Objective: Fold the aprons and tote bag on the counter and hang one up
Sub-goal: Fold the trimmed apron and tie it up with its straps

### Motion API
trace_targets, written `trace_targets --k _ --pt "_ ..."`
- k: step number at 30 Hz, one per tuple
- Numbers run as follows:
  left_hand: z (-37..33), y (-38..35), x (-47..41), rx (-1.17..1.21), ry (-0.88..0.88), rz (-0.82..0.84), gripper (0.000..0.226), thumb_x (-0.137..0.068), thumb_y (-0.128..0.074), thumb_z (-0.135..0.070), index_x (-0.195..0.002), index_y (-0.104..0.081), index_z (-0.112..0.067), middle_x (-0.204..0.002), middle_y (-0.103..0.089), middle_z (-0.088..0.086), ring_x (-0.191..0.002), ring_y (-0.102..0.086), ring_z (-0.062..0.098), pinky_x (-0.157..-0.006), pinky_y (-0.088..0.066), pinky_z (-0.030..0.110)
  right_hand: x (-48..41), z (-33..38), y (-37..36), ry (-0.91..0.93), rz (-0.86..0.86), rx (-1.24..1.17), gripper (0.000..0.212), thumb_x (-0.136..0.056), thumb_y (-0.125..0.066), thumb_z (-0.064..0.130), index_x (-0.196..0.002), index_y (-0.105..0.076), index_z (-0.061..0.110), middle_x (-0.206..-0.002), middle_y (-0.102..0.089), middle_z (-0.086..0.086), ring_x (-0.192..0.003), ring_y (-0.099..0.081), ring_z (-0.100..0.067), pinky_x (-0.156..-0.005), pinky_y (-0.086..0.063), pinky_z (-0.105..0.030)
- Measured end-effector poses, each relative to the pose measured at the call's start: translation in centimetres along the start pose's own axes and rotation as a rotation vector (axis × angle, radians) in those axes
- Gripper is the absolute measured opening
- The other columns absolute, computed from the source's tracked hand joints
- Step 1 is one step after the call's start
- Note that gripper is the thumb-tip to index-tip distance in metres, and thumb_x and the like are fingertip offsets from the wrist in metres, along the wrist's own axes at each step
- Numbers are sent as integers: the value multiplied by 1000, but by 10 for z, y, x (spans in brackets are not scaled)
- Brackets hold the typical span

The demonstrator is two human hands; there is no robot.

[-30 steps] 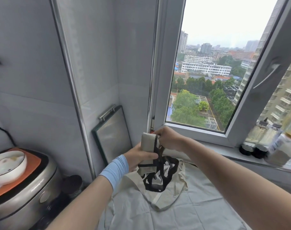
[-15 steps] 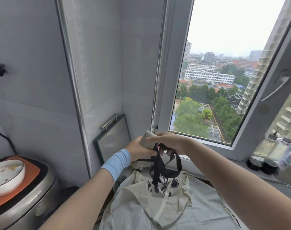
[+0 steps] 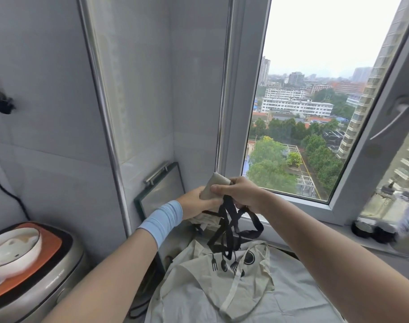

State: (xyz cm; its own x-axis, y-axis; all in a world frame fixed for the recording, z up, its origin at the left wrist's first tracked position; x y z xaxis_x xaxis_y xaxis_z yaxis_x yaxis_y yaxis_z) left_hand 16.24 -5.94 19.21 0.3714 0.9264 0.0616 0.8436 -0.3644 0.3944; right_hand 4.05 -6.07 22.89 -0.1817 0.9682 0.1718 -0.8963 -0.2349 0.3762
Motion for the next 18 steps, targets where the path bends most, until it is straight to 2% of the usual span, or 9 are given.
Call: trace_targets --k 2,4,6,8,10,12,14,16,18 --pt "-9 7 -1 1 -32 -65 56 -76 -61 -64 -119 -59 -29 -110 -68 -1 -106 -62 18 -99 -48 41 1 3 0 7 33 -69 43 -80 -80 37 -103 -65 3 -60 -57 0 -43 -50 -10 -41 -41 -23" --pt "-15 17 -3 9 -45 -133 43 -82 -63 -54 -115 -61 -26 -106 -69 1 -103 -63 20 -96 -49 40 2 6 0 14 93 -98 37 -83 -79 29 -107 -64 4 -64 -52 -3 -45 -42 -11 -40 -36 -22" --pt "-14 30 -1 59 -11 -188 35 -86 -66 -43 -112 -63 -20 -101 -70 4 -96 -66 24 -88 -53 39 2 -1 10 -20 116 -27 30 -85 -76 20 -109 -67 4 -64 -53 -2 -47 -40 -10 -43 -35 -22" --pt "-7 50 1 199 51 -245 35 -88 -68 -33 -116 -61 -12 -99 -71 10 -90 -67 29 -84 -55 40 4 -20 22 -103 131 76 23 -85 -76 16 -103 -71 3 -67 -59 -4 -51 -46 -11 -52 -39 -26" --pt "4 68 4 383 131 -283 42 -86 -72 -31 -121 -58 -12 -102 -72 14 -91 -69 34 -86 -55 47 9 -40 31 -177 146 110 8 -89 -69 11 -92 -72 5 -71 -60 -4 -52 -45 -10 -53 -35 -25" --pt "4 74 7 432 157 -255 46 -81 -75 -32 -121 -58 -16 -106 -72 15 -93 -69 35 -79 -57 46 11 -56 38 -218 113 66 12 -93 -60 9 -84 -68 9 -62 -54 0 -47 -36 -9 -46 -25 -22" --pt "0 74 6 399 158 -235 51 -78 -77 -34 -122 -58 -17 -108 -71 16 -94 -69 35 -74 -57 42 8 -66 49 -214 15 15 13 -93 -63 17 -87 -70 8 -63 -52 -1 -48 -35 -10 -44 -24 -22" --pt "-3 68 7 443 181 -219 50 -79 -76 -32 -123 -57 -17 -110 -70 18 -93 -69 36 -77 -58 44 7 -68 60 -184 -77 10 17 -89 -70 22 -96 -72 6 -74 -54 -5 -54 -41 -12 -47 -26 -23" --pt "-5 64 6 456 199 -209 45 -82 -75 -30 -121 -56 -19 -113 -69 20 -96 -68 41 -84 -56 54 11 -65 62 -155 -103 8 13 -88 -71 17 -100 -73 11 -75 -58 -2 -58 -44 -12 -49 -28 -23"
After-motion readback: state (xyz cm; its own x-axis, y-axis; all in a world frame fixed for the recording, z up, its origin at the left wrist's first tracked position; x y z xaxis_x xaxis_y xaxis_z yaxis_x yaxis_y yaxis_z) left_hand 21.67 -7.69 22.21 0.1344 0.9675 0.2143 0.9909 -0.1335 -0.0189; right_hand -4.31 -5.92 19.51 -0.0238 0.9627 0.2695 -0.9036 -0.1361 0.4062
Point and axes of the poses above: each hand's wrist, its own x-axis away from the middle knuckle, its own y-axis out of the back of the hand, z = x × y, the point moved 10 cm from there along -x, towards the middle knuckle
